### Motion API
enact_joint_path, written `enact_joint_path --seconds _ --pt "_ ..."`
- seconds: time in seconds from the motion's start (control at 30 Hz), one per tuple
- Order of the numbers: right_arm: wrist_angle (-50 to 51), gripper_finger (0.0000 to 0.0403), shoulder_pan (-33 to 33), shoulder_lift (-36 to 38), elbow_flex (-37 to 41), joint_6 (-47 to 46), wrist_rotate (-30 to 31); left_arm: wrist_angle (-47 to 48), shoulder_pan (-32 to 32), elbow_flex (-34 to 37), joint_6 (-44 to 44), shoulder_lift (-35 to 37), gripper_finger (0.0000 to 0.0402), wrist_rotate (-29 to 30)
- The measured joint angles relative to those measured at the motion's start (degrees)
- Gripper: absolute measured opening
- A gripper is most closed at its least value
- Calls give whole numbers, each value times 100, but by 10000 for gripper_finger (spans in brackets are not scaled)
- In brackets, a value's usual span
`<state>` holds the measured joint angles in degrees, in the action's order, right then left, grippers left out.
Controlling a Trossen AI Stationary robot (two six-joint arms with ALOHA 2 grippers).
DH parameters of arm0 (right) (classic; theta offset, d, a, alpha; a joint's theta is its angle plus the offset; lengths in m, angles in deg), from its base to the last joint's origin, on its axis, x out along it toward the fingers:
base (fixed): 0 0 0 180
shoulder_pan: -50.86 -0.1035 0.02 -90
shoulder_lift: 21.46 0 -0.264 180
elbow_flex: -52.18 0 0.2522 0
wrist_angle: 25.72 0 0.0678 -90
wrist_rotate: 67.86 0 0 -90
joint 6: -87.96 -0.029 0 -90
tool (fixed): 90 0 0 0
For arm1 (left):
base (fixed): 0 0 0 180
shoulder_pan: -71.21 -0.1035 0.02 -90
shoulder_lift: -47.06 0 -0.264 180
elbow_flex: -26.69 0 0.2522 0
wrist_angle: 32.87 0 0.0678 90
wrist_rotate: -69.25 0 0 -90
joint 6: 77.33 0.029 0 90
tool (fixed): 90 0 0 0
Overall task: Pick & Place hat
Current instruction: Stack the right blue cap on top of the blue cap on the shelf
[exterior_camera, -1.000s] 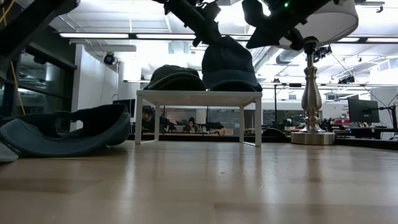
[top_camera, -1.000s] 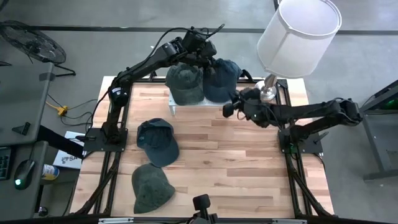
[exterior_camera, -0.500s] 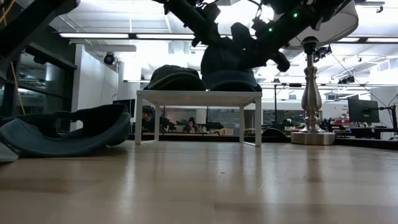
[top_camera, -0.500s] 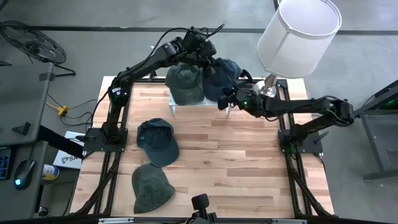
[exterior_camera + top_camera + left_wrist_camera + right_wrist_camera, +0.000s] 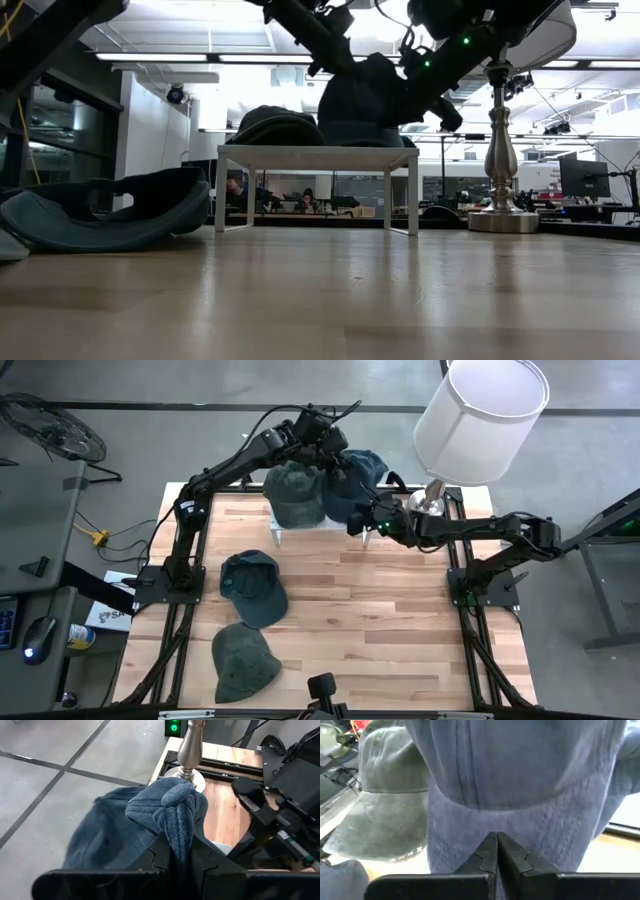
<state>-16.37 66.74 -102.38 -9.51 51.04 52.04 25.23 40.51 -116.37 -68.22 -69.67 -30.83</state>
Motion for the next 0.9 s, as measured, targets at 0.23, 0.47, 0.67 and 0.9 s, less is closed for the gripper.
enact_joint_path --seconds 0.23,0.47,0.67,0.9 --pt "276 0 -2 0 3 -65 -92 -18 -1 0 129 5 78 -41" --pt "289 0 -17 -2 12 -63 -101 89 5 -2 94 9 124 -115" --pt "279 0 -17 -2 12 -61 -152 116 5 -2 86 9 126 -117" --pt "292 0 -117 145 12 115 -234 126 8 -2 -14 9 126 -129"
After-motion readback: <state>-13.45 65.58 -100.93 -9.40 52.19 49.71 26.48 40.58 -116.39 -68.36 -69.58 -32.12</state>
